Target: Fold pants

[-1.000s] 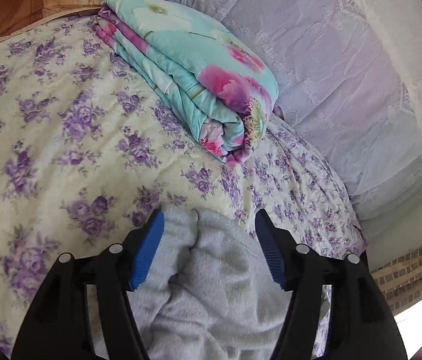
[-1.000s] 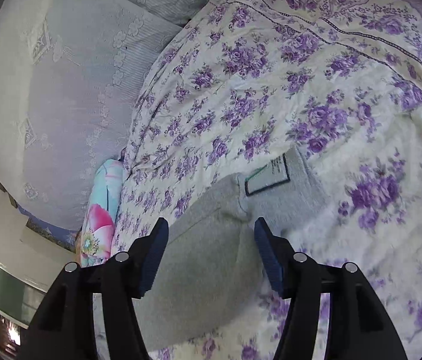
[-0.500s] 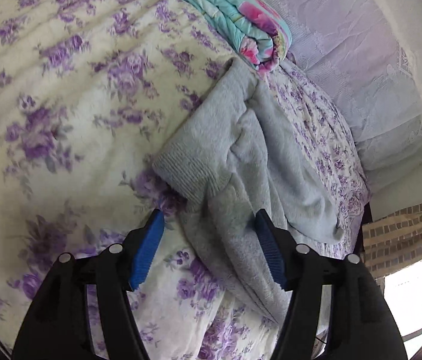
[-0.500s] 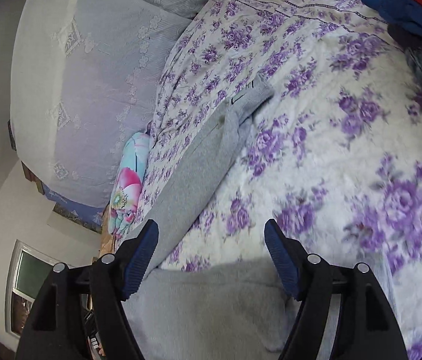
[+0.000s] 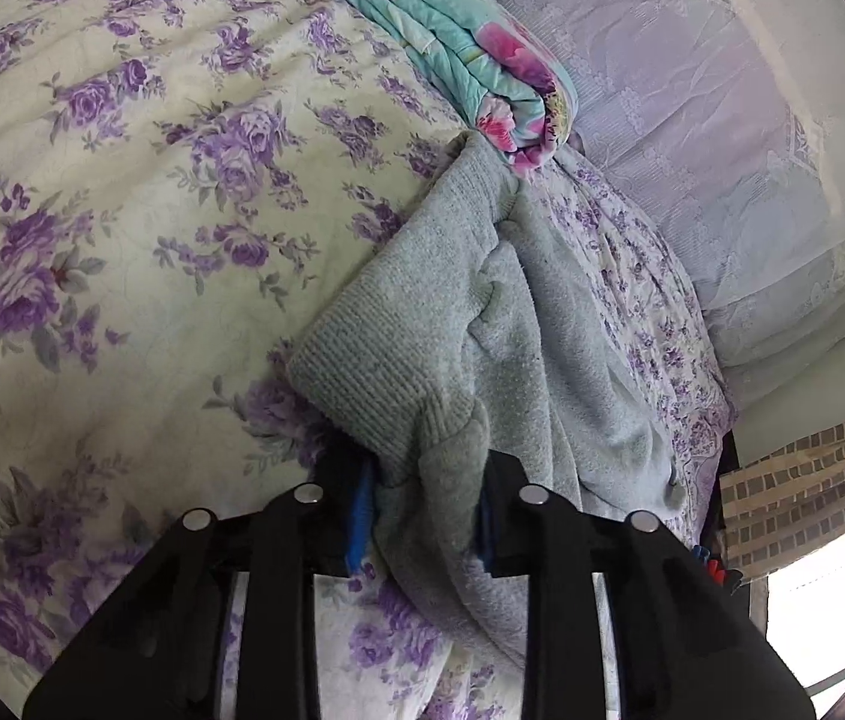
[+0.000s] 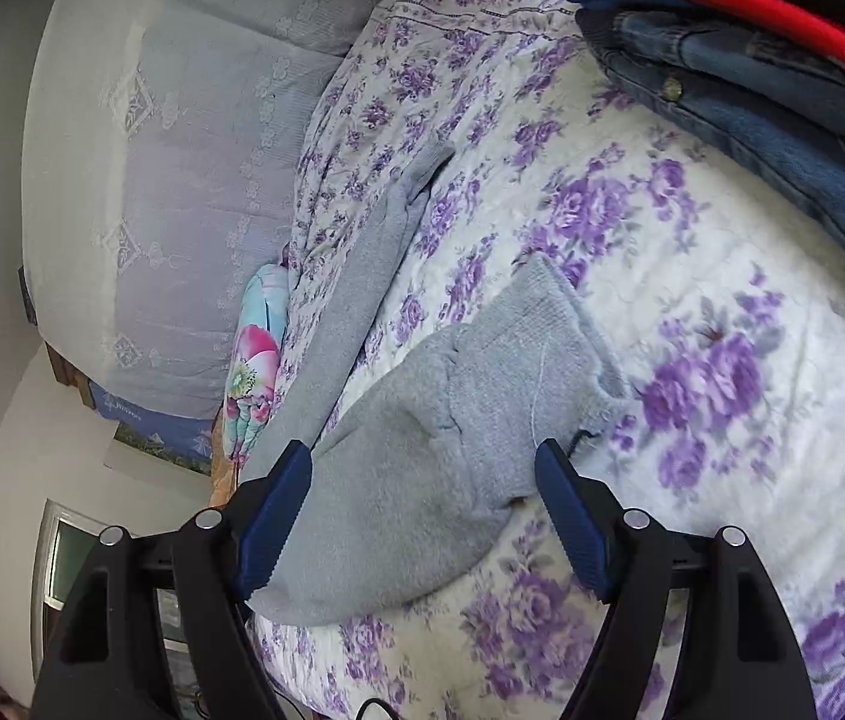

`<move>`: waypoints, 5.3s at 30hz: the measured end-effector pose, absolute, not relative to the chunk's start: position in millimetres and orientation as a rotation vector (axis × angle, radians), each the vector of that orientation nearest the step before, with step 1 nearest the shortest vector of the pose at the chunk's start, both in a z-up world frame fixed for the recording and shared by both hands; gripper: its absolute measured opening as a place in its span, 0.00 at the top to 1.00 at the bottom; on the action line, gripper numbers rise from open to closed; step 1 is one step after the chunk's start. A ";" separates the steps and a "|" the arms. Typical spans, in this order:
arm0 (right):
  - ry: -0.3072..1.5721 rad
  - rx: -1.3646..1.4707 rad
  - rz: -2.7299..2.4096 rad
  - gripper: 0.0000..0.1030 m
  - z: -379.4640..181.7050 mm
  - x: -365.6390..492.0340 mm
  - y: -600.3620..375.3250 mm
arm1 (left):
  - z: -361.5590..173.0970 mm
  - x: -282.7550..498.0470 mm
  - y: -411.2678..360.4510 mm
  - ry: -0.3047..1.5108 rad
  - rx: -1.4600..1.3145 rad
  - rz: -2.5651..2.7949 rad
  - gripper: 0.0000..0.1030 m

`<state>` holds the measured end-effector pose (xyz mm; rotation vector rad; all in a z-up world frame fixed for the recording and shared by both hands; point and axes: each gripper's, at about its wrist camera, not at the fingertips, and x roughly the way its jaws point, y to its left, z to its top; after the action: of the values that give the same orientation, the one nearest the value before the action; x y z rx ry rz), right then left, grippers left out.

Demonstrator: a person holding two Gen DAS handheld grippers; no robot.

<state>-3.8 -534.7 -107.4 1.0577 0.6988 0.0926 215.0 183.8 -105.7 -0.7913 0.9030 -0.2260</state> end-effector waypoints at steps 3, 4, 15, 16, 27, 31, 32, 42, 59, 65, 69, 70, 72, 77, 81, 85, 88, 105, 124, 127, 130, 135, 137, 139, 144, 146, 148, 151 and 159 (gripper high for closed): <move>0.747 1.031 0.074 0.25 -107.4 -11.0 -530.9 | -100.1 206.0 187.8 0.880 -0.805 -0.237 0.80; 0.754 1.036 0.074 0.25 -111.3 -12.6 -529.2 | -98.2 203.4 189.4 0.875 -0.810 -0.243 0.80; 0.681 1.003 0.111 0.82 -123.5 36.0 -511.9 | -84.6 186.7 201.4 0.848 -0.839 -0.260 0.82; 0.653 0.976 0.130 0.83 -113.3 32.8 -510.9 | -82.4 184.5 202.7 0.846 -0.843 -0.261 0.83; 0.761 0.988 0.100 0.81 -122.7 8.6 -526.9 | -97.8 138.9 237.9 0.811 -0.885 -0.130 0.87; 0.647 0.874 -0.084 0.53 -87.3 -7.0 -543.7 | -99.9 127.3 247.6 0.794 -0.910 -0.164 0.87; 0.618 0.859 -0.112 0.50 -80.2 -10.6 -548.1 | -96.9 126.4 246.3 0.786 -0.903 -0.171 0.87; 0.613 0.904 0.052 0.40 -73.1 18.4 -519.4 | -87.1 176.2 184.7 0.864 -0.801 -0.202 0.49; 0.705 0.826 0.177 0.38 -77.3 67.0 -473.4 | -96.9 157.7 203.9 0.894 -0.729 -0.167 0.83; 0.729 0.842 0.179 0.38 -75.7 89.7 -477.1 | -82.6 152.3 224.0 0.803 -0.765 -0.060 0.40; 0.734 0.845 0.163 0.38 -67.9 114.2 -486.6 | -54.6 155.8 243.7 0.729 -0.731 0.020 0.34; 0.733 0.857 0.159 0.38 -67.3 120.5 -489.0 | -49.8 162.8 244.3 0.731 -0.729 0.017 0.34; 0.733 0.893 0.160 0.38 -67.6 132.3 -492.9 | -43.4 181.3 238.4 0.746 -0.718 0.000 0.32; 0.756 0.940 0.236 0.37 -69.4 152.6 -475.9 | -41.0 238.1 197.7 0.809 -0.697 -0.072 0.27; 0.778 0.856 0.297 0.35 -60.9 180.2 -439.5 | -42.5 268.6 148.5 0.868 -0.635 -0.163 0.27; 0.785 0.771 0.374 0.33 -56.6 221.4 -403.1 | -50.0 290.5 111.2 0.890 -0.515 -0.157 0.24; 0.828 0.740 0.368 0.29 -72.3 255.0 -389.2 | -69.8 307.4 112.9 0.915 -0.493 -0.103 0.23; 0.803 0.776 0.402 0.24 -122.2 265.3 -403.2 | -25.5 304.6 153.8 0.770 -0.336 0.025 0.05; 0.763 0.666 0.440 0.04 -115.7 266.8 -387.9 | -87.3 352.4 190.9 0.977 -0.520 -0.243 0.34; 0.760 0.667 0.441 0.04 -116.3 266.1 -387.3 | -91.4 355.2 183.3 0.981 -0.515 -0.318 0.51; 0.761 0.657 0.436 0.04 -116.2 266.1 -385.7 | -95.6 354.8 186.7 0.962 -0.551 -0.362 0.52; 0.801 0.632 0.413 0.04 -111.6 267.8 -381.4 | -96.0 350.9 196.5 0.919 -0.616 -0.413 0.74; 0.827 0.590 0.391 0.05 -99.7 271.4 -375.9 | -94.7 349.1 195.9 0.905 -0.617 -0.416 0.76; 0.794 0.505 0.417 0.07 -77.4 277.5 -367.2 | -94.3 348.2 196.1 0.899 -0.617 -0.420 0.77; 0.743 0.006 0.421 0.07 -37.4 317.2 -326.7 | -95.6 350.2 198.2 0.892 -0.626 -0.434 0.77; 0.743 -0.134 0.448 0.13 -37.1 339.1 -314.5 | -96.3 351.4 198.6 0.892 -0.633 -0.439 0.77; 0.762 -0.223 0.507 0.20 -41.5 358.4 -304.4 | -98.5 351.6 199.9 0.897 -0.641 -0.443 0.77; 0.791 -0.351 0.607 0.41 -54.5 379.7 -284.9 | -101.7 354.1 201.2 0.906 -0.655 -0.451 0.77; 0.843 -0.482 0.693 0.51 -77.6 425.5 -270.7 | -107.1 360.1 202.9 0.927 -0.682 -0.467 0.77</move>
<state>425.5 -270.7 -77.6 -0.4819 0.8428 0.6934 360.1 202.9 -107.1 -0.6825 0.9274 -0.4670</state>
